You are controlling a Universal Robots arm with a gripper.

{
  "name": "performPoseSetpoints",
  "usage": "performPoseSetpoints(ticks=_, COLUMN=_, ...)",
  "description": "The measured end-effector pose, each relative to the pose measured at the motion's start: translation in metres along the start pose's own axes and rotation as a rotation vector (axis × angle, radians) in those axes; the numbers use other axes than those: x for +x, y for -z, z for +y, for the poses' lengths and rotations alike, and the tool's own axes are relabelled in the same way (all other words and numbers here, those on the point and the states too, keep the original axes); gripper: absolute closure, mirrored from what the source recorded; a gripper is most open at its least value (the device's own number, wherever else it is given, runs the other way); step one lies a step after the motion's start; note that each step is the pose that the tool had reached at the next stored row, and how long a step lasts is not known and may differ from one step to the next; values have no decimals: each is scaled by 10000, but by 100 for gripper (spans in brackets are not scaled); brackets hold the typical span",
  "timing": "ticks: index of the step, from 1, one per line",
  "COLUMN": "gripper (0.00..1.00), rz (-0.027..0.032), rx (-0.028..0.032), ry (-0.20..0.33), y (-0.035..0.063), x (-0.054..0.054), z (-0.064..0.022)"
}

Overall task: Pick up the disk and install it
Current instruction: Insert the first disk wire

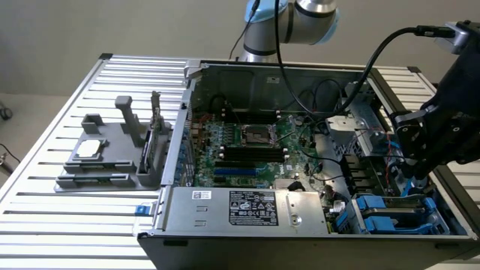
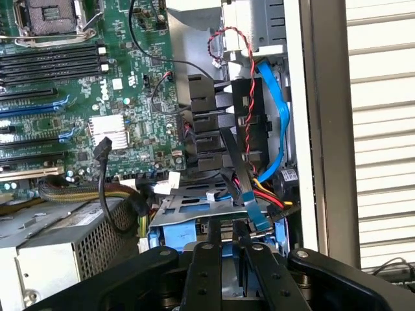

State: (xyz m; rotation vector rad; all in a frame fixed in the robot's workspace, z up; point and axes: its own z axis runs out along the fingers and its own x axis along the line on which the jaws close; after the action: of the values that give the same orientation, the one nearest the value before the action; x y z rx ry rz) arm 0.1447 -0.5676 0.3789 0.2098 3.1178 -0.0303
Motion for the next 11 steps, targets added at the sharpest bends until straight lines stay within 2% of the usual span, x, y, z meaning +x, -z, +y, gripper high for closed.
performPoseSetpoints(ticks=3, gripper=78, rz=3, rx=2, ry=-25, y=16, x=-1, z=-6)
performPoseSetpoints(ticks=9, gripper=78, rz=16, rx=-3, ry=-31, y=218, x=0, z=-16)
performPoseSetpoints(ticks=11, gripper=78, rz=19, rx=-5, ry=-68, y=245, x=0, z=-24)
